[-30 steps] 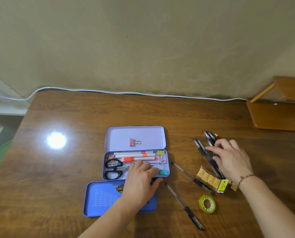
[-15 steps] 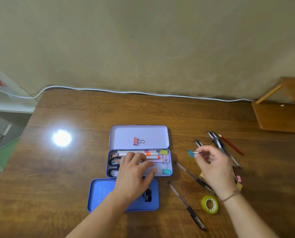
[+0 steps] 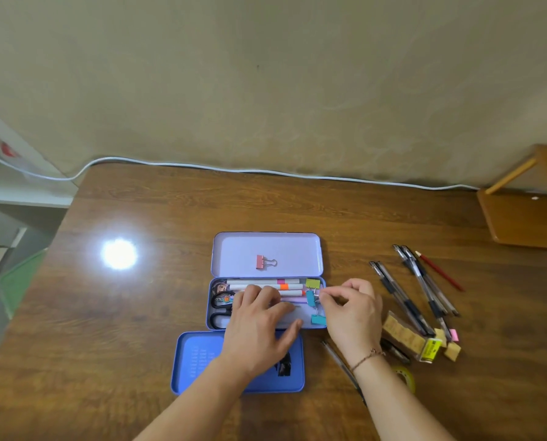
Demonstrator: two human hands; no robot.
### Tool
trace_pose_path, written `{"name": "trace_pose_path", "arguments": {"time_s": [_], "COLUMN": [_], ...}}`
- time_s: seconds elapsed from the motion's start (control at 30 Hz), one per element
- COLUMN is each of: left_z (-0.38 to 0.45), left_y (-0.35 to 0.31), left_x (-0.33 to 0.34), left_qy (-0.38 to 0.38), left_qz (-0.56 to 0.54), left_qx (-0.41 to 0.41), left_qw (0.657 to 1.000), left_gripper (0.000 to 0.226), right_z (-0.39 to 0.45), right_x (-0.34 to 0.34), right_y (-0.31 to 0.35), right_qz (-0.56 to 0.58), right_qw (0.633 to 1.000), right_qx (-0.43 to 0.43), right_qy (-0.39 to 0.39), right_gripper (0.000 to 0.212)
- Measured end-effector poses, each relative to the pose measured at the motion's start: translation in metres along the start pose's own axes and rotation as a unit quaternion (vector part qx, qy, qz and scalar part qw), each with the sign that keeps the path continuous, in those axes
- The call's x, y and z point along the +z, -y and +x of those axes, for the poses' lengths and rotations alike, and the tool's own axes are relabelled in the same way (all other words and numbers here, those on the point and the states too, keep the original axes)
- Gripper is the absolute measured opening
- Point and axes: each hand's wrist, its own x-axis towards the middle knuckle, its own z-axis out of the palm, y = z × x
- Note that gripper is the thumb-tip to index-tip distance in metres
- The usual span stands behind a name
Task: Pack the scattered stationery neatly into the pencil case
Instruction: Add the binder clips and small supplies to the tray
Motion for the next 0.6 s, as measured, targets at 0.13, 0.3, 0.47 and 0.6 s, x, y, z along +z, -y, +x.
{"name": "trace_pose_path", "arguments": {"time_s": [0.13, 0.3, 0.47, 0.6], "left_z": [0.000, 0.001, 0.003, 0.003], "left_y": [0.001, -0.001, -0.004, -0.004], "left_x": [-0.001, -0.002, -0.004, -0.005], "left_qy": [0.011, 0.023, 0.043, 0.052], "left_qz": [0.001, 0.007, 0.034, 0.049], "left_qx": [-0.003, -0.010, 0.003, 0.014], "left_qw": [1.000, 1.000, 0.998, 0.997], "left_gripper": [0.029, 0.032, 0.039, 0.042], "right_z": [-0.001, 0.001, 0.003, 0.004], "right_x": [0.005, 0.004, 0.001, 0.000], "right_y": [-0.002, -0.010, -0.013, -0.016], "right_qz": [-0.032, -0.130, -0.190, -0.217], "right_qw": [0.999, 0.984, 0.962, 0.951], "right_qx": [-0.018, -0.118, -0.198, -0.219], "right_qy": [-0.010, -0.016, -0.003, 0.021], "right_gripper": [0.007, 0.007, 0.007, 0.012]}}
